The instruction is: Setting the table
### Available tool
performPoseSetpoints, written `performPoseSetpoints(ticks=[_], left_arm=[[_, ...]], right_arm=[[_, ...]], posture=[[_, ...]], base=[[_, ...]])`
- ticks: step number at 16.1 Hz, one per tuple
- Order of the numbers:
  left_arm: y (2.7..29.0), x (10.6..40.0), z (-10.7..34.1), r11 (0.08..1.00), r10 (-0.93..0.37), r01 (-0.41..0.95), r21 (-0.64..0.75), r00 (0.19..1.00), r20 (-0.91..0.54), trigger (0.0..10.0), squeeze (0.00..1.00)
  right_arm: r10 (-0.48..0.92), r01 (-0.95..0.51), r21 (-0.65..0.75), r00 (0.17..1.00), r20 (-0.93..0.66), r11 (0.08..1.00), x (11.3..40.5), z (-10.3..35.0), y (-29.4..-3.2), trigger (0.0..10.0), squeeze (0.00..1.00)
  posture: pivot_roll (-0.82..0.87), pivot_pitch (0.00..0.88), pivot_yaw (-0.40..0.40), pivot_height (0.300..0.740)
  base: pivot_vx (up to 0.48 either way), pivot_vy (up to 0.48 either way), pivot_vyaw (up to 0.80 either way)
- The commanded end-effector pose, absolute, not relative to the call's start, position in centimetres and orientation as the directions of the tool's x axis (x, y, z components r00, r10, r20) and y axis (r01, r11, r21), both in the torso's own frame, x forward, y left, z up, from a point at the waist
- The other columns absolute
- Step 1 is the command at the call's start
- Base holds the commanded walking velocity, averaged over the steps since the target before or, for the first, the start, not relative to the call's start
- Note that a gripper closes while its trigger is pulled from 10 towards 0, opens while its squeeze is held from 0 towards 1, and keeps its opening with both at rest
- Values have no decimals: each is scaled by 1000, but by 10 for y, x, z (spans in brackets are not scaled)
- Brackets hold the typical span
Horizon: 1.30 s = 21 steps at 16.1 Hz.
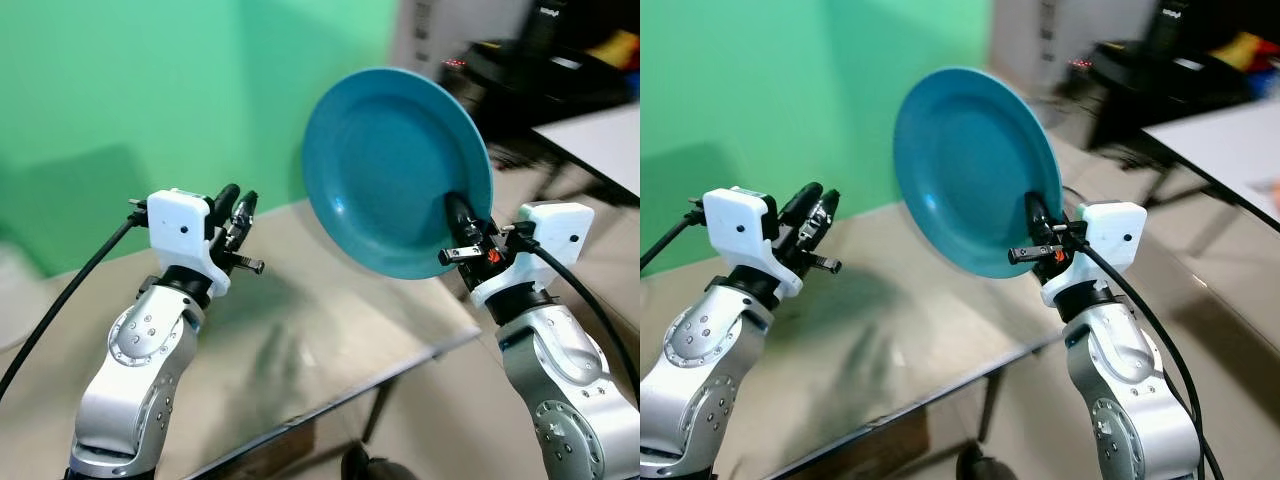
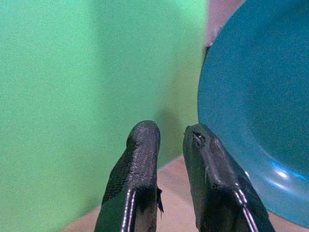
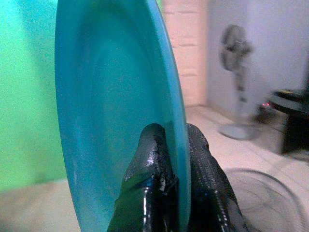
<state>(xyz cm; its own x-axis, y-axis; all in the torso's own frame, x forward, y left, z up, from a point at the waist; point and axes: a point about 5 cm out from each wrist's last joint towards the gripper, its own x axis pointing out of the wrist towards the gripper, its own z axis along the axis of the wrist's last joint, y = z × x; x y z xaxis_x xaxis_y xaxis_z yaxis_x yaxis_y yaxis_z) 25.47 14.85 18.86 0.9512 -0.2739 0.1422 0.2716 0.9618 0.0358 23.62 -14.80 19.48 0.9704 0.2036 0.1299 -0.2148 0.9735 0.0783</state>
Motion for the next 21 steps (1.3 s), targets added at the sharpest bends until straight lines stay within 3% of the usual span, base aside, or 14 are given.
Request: performPoseSetpoints(ticks=[1,3,12,21], left_arm=[[146,257,187,959,-283,280,34,951,127,10000,0],[146,256,186,959,-284,283,22,951,119,10000,0],[142,262,185,961,-276,271,59,955,111,10000,0],[137,266,185,955,-293,285,85,950,104,10000,0]], right_arm=[[189,-196,40,973,130,980,238,197,-151,10000,0],[183,-185,0,975,127,983,239,197,-150,10000,0],[180,-186,77,981,77,980,239,190,-151,10000,0],[120,-121,84,993,9,989,238,181,-156,10000,0]], posture=[[104,0,21,740],[100,0,23,740],[97,0,21,740],[80,0,37,740]], base=[[0,0,-800],[0,0,-800],[0,0,-770],[0,-296,0]])
